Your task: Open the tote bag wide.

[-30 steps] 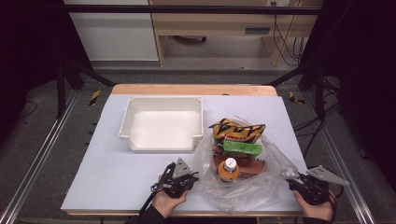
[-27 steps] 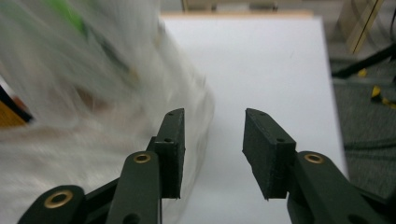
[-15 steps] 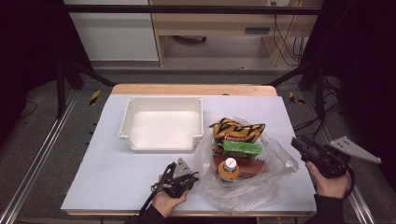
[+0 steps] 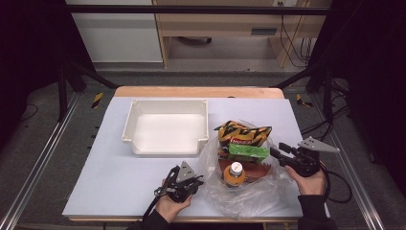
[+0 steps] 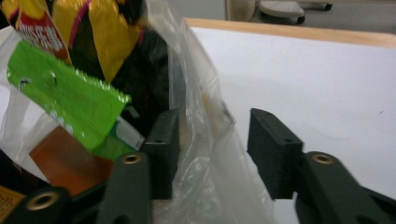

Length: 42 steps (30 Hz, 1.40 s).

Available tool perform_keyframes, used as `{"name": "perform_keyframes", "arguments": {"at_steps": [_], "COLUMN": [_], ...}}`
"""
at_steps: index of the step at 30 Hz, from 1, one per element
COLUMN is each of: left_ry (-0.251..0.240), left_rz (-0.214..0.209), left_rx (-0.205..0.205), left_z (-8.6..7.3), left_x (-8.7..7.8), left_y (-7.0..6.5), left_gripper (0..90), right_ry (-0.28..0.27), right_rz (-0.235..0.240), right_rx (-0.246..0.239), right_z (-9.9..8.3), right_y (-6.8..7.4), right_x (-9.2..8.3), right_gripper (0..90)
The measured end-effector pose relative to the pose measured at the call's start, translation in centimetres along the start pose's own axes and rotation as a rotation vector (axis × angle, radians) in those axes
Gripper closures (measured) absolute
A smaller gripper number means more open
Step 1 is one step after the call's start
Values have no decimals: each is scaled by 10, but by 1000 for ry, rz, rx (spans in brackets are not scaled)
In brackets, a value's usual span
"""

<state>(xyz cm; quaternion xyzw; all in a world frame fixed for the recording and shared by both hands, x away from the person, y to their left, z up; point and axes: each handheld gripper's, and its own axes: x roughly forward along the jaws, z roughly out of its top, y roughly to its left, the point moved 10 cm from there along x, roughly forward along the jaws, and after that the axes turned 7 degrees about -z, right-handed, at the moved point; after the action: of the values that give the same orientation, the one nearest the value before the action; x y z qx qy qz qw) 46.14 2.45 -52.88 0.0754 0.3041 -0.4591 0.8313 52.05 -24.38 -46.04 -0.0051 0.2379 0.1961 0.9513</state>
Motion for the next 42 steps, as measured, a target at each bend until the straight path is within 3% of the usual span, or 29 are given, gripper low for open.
{"name": "perform_keyframes", "arguments": {"at_steps": [2,3,5,6,8,13,15,22,26,29,33,37,39,42], "left_ry": [-2,-7,-21,-34,-61,-109,-129,-212,-264,-268,-229,-125,-78,-31], "left_rz": [1,2,7,12,20,14,10,23,72,82,97,88,60,65], "left_rx": [-2,-2,1,5,13,46,53,80,62,51,103,115,89,71], "left_z": [1,2,5,8,14,30,35,64,92,113,138,139,133,121], "left_x": [1,0,-1,-3,-8,-26,-36,-76,-92,-91,-75,-42,-27,-15], "left_y": [0,0,1,1,0,-7,-11,-20,-2,12,22,34,37,40], "left_gripper": [873,873,833,803,723,388,293,195,199,226,280,363,436,578], "right_ry": [26,26,35,33,35,21,18,17,15,6,2,-4,-4,-10], "right_rz": [19,19,40,48,48,37,34,25,26,24,24,19,18,17], "right_rx": [-4,-4,-1,2,3,2,4,-4,-13,-15,-19,-23,-23,-25], "right_z": [-9,-9,-12,-12,-12,-10,-9,-5,-4,-2,-2,-2,-1,0], "right_y": [2,2,3,4,5,6,6,10,12,12,12,11,11,9], "right_x": [3,3,3,3,1,-3,-4,-5,-5,-5,-6,-8,-9,-10], "right_gripper": [723,723,864,886,899,899,899,898,898,898,898,898,898,898]}}
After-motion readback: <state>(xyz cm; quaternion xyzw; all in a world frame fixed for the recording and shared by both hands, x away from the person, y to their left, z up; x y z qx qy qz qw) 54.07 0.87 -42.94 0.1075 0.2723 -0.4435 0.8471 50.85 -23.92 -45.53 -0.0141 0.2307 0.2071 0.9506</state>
